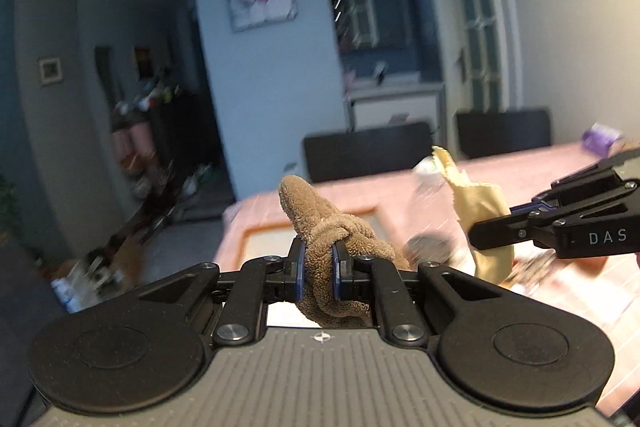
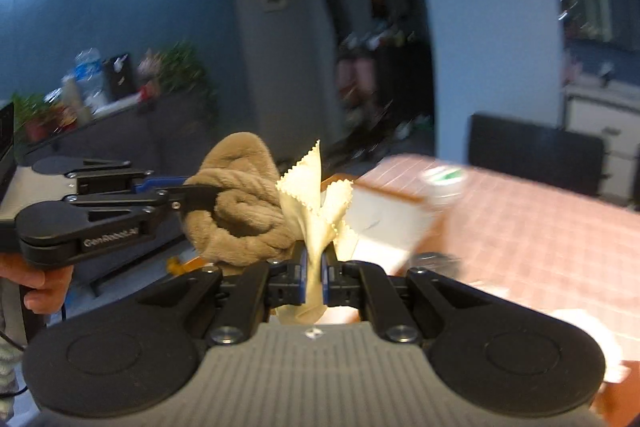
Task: Organize soft objects
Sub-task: 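Carry the towel and yellow cloth into the orange box and release both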
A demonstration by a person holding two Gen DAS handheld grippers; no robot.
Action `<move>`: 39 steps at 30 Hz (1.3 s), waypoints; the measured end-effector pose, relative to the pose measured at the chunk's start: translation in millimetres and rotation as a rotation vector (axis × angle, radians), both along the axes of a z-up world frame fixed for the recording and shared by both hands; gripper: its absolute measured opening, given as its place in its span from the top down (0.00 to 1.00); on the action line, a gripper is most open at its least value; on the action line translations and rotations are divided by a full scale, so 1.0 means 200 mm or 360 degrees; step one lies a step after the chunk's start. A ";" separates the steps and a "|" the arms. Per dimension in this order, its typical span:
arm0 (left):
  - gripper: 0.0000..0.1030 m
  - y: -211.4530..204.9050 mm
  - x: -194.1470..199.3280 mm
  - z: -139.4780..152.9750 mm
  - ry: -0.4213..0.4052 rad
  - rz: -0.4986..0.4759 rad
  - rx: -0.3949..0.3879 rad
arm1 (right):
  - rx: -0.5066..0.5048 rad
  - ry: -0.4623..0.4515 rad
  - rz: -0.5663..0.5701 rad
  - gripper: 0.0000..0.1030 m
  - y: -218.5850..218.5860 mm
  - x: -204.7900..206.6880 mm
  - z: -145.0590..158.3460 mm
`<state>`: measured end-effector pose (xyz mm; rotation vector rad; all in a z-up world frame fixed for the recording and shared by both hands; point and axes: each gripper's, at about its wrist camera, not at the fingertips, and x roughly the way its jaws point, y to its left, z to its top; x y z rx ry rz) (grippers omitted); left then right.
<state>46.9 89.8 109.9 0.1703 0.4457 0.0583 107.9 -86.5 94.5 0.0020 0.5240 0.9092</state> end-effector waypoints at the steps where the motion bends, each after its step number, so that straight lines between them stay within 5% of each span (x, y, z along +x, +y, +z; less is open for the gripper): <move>1: 0.86 0.03 0.03 -0.02 0.0048 0.0021 0.0008 | -0.0031 0.0045 0.0038 0.96 0.06 0.03 -0.02; 10: 0.86 0.15 0.25 -0.27 0.0413 0.0056 0.0147 | -0.0352 0.0466 0.0158 0.96 0.52 0.26 -0.31; 20: 0.84 0.18 0.25 -0.41 0.0622 0.0019 0.0396 | -0.0588 0.0596 0.0219 0.91 0.77 0.33 -0.49; 27: 0.75 0.22 0.27 -0.40 0.0657 0.0028 0.0373 | -0.0584 0.0667 0.0214 0.82 0.79 0.38 -0.50; 35: 0.52 0.20 0.23 -0.32 0.0603 0.0021 0.0376 | -0.0508 0.0652 0.0237 0.73 0.76 0.37 -0.46; 39: 0.51 0.17 0.20 -0.27 0.0560 0.0013 0.0387 | -0.0478 0.0599 0.0219 0.71 0.72 0.35 -0.42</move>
